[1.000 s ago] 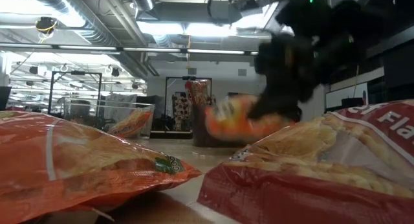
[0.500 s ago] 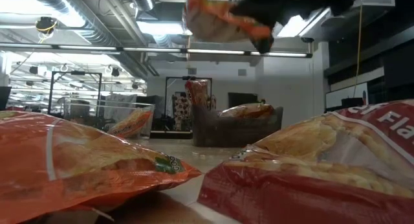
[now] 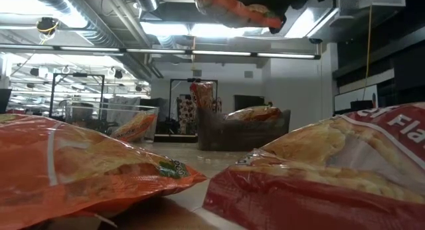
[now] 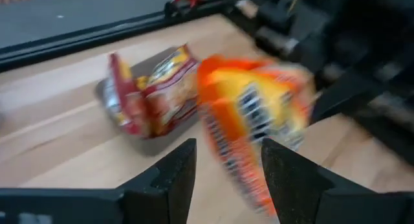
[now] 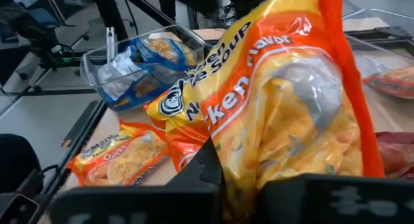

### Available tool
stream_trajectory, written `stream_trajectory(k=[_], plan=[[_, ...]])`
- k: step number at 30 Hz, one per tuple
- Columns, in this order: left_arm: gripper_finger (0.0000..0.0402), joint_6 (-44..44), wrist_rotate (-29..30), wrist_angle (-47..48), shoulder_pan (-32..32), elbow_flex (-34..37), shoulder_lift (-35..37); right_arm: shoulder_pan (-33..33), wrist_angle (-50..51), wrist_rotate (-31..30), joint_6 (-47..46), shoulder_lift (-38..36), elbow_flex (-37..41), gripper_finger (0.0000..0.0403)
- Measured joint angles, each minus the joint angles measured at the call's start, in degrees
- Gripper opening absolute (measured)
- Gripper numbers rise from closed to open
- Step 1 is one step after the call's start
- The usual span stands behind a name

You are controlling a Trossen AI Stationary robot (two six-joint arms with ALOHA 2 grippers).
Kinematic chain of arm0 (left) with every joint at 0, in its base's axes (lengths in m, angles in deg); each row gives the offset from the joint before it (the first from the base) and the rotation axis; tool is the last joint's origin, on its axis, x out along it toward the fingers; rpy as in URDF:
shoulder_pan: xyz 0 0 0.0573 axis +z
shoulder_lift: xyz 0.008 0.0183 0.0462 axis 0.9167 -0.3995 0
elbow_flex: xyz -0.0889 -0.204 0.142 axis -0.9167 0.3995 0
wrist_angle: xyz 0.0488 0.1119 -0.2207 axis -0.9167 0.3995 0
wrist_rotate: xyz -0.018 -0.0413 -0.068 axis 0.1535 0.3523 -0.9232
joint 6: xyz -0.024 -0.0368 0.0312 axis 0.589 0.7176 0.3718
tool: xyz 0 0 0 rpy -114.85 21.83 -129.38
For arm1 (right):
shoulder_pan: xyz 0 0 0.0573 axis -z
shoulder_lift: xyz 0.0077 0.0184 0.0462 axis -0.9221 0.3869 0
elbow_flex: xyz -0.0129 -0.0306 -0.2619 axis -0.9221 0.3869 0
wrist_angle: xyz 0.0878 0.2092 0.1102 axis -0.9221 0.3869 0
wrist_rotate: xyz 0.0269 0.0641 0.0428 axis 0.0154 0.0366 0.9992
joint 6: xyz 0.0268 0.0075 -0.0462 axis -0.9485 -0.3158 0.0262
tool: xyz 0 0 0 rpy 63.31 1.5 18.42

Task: Sort Maruchan noodles
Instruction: Put the orange noodle pack into the top transparent bin

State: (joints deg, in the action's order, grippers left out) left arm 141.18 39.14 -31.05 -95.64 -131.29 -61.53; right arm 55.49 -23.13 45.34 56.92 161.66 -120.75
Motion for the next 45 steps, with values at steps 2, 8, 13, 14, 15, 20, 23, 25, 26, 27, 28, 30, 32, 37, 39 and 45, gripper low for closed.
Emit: stream_trajectory(k=[2, 8, 13, 14, 15, 20, 23, 25, 26, 27, 28, 30, 32, 37, 39, 45], plan=[[0.0168, -1.56, 0.41, -4.21, -0.58, 0.01, 0.22, -0.02, -0.01, 0.0, 0.08, 0.0, 0.0, 0.0015], [0.0168, -14.37, -4.82, -22.37, -3.03, 0.01, 1.19, -0.02, -1.16, 1.33, -0.05, -0.02, 0.0, 0.0014], [0.0168, -27.2, -14.83, -36.26, -3.15, 0.01, 3.04, -0.03, -1.33, 1.53, -0.39, -0.03, 0.0, 0.0014], [0.0168, -29.18, -17.76, -37.91, -2.91, 0.01, 3.52, -0.04, -1.31, 1.53, -0.39, -0.04, 0.0, 0.0013], [0.0168, -30.67, -21.25, -39.27, -2.37, 0.01, 4.12, -0.08, -1.32, 1.55, -0.39, -0.04, 0.0, 0.0013], [0.0168, -33.04, -29.37, -28.63, 2.42, -0.01, 7.65, -0.39, -1.33, 1.05, -0.46, -0.04, 0.0, 0.0014], [0.0168, -33.55, -29.02, -18.24, 5.94, 0.08, 9.72, -0.37, -1.33, -0.22, -0.46, -0.04, 0.0, 0.0014], [0.0168, -35.2, -29.68, -17.34, 8.44, 2.12, 11.47, -0.37, -1.34, -1.84, -0.34, -0.04, 0.0, 0.0013], [0.0168, -35.76, -31.53, -18.02, 9.98, 4.16, 12.55, -0.35, -1.38, -2.67, 0.0, -0.04, 0.0, 0.0013], [0.0168, -35.85, -34.01, -19.16, 11.46, 6.79, 13.74, -0.27, -1.42, -3.42, 0.73, -0.04, 0.02, 0.0014], [0.0168, -35.76, -36.54, -21.35, 12.89, 9.8, 14.99, -0.24, -1.5, -4.09, 1.26, -0.04, 0.01, 0.0014], [0.0168, -34.96, -40.63, -27.8, 15.39, 17.27, 18.11, -0.24, -1.82, -5.3, 2.32, -0.04, 0.02, 0.0016], [0.0168, -33.46, -42.84, -36.09, 17.34, 25.8, 22.1, -0.24, -2.08, -6.54, 2.45, -0.07, 0.02, 0.0016], [0.0168, -32.76, -44.96, -64.24, 20.33, 45.68, 29.49, -0.24, -2.06, -7.57, 2.49, -0.07, 0.02, 0.0017], [0.0168, -32.21, -44.51, -73.46, 20.93, 52.02, 31.4, -0.24, -2.07, -8.36, 2.49, -0.07, 0.02, 0.0017], [0.0168, -26.77, -37.42, -83.09, 21.7, 62.23, 31.89, -0.24, -5.27, -9.01, 2.62, -0.11, 0.09, 0.0018]])
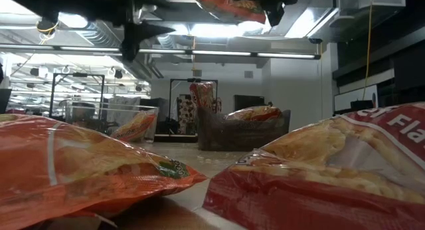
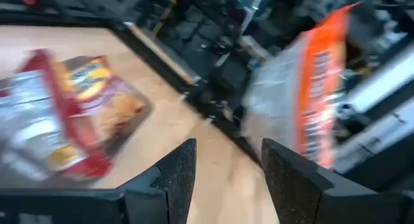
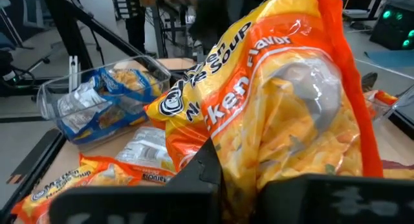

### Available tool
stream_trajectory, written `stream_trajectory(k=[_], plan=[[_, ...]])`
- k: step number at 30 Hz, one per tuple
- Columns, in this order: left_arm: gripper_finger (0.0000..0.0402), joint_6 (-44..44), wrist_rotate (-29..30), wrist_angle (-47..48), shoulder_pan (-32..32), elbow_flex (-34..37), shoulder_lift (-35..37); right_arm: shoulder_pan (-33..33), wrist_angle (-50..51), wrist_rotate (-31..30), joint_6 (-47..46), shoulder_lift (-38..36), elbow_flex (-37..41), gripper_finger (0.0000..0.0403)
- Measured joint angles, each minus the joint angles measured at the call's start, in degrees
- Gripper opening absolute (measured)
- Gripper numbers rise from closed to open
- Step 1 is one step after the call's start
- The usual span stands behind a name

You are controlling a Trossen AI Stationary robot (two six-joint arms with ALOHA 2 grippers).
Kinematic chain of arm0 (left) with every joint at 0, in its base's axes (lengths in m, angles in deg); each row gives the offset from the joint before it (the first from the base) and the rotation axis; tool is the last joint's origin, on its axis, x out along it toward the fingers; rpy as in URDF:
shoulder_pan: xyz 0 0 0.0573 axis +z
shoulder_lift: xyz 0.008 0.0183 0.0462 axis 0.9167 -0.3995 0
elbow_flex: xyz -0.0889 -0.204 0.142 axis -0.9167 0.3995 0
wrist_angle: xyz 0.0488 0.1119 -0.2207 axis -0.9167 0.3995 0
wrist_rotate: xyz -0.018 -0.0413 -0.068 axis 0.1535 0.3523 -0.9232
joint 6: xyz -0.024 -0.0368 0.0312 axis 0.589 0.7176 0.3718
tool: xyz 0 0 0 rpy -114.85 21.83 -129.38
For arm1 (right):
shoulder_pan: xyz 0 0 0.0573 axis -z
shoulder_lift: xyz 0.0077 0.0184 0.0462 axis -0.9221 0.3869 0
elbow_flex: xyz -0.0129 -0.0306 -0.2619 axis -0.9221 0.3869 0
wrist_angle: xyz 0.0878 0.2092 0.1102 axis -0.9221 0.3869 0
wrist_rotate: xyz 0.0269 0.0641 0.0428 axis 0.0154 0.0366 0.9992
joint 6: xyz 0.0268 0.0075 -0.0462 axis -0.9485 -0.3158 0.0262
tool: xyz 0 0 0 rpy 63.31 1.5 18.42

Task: Sort Maruchan noodles
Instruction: Put the orange noodle pack into the top transparent bin

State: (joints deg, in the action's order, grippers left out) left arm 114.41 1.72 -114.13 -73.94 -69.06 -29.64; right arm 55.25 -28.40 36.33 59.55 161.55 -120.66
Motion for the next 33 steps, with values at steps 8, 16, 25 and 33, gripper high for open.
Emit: stream_trajectory(k=[8, 16, 25, 33], plan=[[0.0166, 3.92, 3.8, -2.45, -0.97, 0.16, -0.03, 0.0, 0.0, 0.02, 0.04, -0.02, 0.0, 0.0018], [0.0183, -7.27, 0.66, -3.12, -2.47, -5.54, -3.59, 0.0, 0.03, 0.02, 0.46, -0.02, 0.0, 0.0018], [0.0239, -9.38, -9.25, -5.97, -1.07, -11.92, -12.16, -0.01, 0.04, 0.13, 0.49, -0.02, 0.0, 0.0018], [0.0267, -11.15, -9.46, -5.03, -1.01, -16.67, -18.12, -0.07, 1.38, 0.36, 0.42, -0.02, 0.0, 0.0018]])
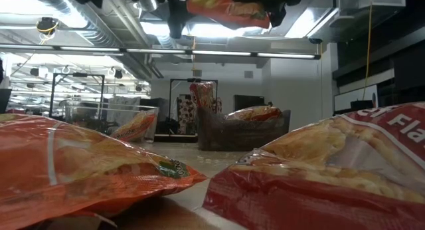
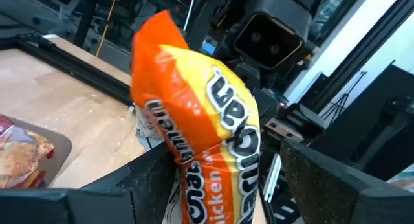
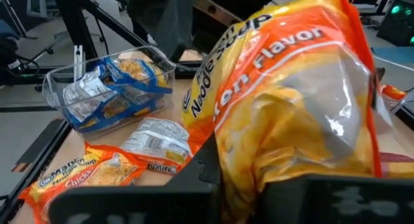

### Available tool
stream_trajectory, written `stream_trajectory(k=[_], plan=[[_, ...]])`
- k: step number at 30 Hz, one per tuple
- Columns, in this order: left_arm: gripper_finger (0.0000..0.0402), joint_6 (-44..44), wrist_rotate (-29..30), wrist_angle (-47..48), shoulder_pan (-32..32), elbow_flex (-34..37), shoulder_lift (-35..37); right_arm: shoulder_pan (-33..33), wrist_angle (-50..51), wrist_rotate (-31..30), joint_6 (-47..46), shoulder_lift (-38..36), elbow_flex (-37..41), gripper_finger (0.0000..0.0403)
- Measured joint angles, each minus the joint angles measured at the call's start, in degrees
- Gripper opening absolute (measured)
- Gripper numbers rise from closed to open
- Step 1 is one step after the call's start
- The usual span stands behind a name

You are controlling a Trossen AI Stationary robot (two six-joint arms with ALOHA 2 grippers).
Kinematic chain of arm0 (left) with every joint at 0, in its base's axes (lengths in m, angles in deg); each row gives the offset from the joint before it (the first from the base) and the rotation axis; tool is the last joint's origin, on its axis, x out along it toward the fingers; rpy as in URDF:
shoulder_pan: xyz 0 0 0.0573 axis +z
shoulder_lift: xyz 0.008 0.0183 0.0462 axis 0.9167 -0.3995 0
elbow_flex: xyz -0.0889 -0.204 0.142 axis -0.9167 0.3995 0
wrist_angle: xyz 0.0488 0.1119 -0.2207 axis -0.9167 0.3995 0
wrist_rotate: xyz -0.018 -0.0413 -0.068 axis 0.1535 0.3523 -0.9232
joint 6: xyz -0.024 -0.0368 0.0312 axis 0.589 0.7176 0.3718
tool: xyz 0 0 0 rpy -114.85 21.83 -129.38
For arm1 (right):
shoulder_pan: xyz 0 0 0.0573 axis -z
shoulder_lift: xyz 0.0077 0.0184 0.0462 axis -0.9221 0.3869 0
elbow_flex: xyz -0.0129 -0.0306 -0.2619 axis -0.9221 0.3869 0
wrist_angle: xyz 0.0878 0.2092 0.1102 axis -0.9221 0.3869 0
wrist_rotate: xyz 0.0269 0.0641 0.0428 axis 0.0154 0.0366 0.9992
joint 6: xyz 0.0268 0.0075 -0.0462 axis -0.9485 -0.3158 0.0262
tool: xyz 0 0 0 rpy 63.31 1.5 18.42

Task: Sort Maruchan noodles
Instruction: Put the orange noodle pack into the top transparent bin

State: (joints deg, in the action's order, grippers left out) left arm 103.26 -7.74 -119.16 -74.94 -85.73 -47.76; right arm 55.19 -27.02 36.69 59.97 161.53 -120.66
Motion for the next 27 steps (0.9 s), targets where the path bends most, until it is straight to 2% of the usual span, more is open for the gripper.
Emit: stream_trajectory(k=[10, 17, 22, 27], plan=[[0.0253, 0.32, 2.62, 1.42, -0.09, -0.13, -0.72, 0.07, -0.28, 0.66, 0.0, 0.11, 0.0, 0.0019], [0.0199, 0.36, 3.06, 1.61, -0.09, -0.13, -0.72, 0.07, -0.25, 2.22, 0.04, 0.11, 0.0, 0.0031], [0.0157, 0.38, 6.13, 1.63, -0.09, -0.13, -0.74, 0.11, 0.32, 2.63, 1.47, 0.11, -0.07, 0.0059], [0.0132, 0.36, 8.15, 1.7, -0.11, -0.13, -0.74, 0.13, 0.61, 4.8, 2.46, 0.11, -0.07, 0.0112]])
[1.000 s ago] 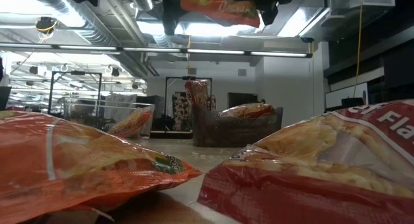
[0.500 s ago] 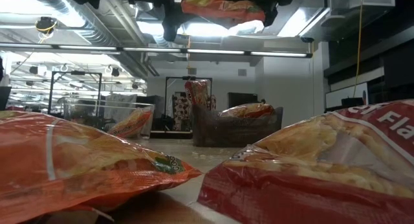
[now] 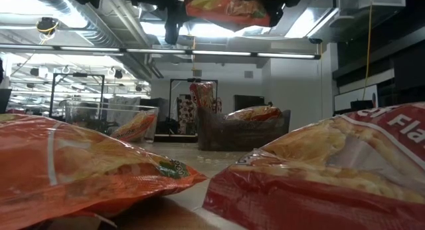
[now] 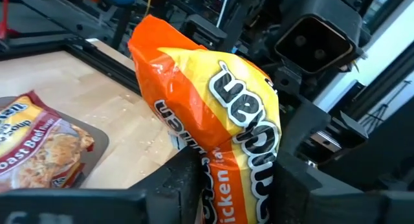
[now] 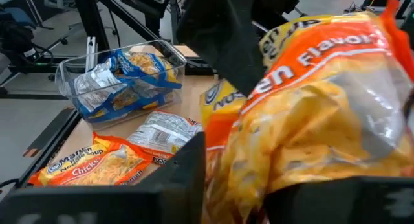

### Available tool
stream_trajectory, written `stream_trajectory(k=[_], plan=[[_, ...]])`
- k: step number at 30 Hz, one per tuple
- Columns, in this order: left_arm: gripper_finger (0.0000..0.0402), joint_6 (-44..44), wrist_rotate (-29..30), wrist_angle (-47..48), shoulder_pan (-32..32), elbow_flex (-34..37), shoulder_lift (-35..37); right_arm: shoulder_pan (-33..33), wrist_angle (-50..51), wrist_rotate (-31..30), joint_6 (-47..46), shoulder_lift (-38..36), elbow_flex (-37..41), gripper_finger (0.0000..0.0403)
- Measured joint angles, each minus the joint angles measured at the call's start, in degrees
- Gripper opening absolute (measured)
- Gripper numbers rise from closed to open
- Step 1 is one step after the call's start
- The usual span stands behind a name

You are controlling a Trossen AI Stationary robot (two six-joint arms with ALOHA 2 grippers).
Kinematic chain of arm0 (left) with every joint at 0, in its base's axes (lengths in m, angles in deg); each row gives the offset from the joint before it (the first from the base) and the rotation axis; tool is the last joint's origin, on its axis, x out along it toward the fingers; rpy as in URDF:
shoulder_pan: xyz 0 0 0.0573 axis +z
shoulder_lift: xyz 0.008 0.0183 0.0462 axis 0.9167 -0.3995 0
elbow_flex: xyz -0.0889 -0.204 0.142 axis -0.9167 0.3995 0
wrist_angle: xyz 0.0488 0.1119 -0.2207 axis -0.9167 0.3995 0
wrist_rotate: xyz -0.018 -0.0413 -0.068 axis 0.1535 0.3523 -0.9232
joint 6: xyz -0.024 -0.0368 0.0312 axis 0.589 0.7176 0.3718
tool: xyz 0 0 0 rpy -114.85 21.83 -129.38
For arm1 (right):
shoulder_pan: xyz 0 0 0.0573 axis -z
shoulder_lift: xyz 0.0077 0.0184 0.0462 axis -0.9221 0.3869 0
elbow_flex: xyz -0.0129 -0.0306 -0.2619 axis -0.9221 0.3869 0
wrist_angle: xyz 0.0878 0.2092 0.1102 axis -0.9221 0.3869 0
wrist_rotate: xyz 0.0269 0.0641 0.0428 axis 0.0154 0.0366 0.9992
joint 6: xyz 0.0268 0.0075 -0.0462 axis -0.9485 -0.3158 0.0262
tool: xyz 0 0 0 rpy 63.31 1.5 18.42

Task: Sort Maruchan noodles
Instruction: Put the orange noodle pack into the top transparent bin

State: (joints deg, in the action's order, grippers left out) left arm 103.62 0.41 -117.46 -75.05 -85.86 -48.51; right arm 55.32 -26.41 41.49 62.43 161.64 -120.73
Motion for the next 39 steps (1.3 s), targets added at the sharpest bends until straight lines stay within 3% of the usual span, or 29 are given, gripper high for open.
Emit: stream_trajectory(k=[8, 17, 26, 32, 39], plan=[[0.0106, -0.07, 5.78, 4.77, 0.02, 0.0, 0.81, 0.0, 5.44, -0.26, 0.07, -0.02, -0.07, 0.0188], [0.0083, -1.16, 15.16, 10.06, 0.08, -0.06, 3.79, 0.0, 9.11, -5.77, -0.15, -0.03, -0.07, 0.0206], [0.0079, -1.69, 36.21, 20.21, 0.24, 0.0, 10.56, -0.1, 12.23, -7.25, -0.29, -0.07, -0.05, 0.0207], [0.0078, 3.09, 44.34, 34.99, 3.19, 0.0, 16.75, -0.07, 13.71, -7.5, -1.71, -0.07, -0.04, 0.0207], [0.0078, 16.33, 41.94, 62.24, 12.72, 0.02, 25.77, -0.07, 15.02, -7.38, -1.89, -0.07, -0.02, 0.0207]])
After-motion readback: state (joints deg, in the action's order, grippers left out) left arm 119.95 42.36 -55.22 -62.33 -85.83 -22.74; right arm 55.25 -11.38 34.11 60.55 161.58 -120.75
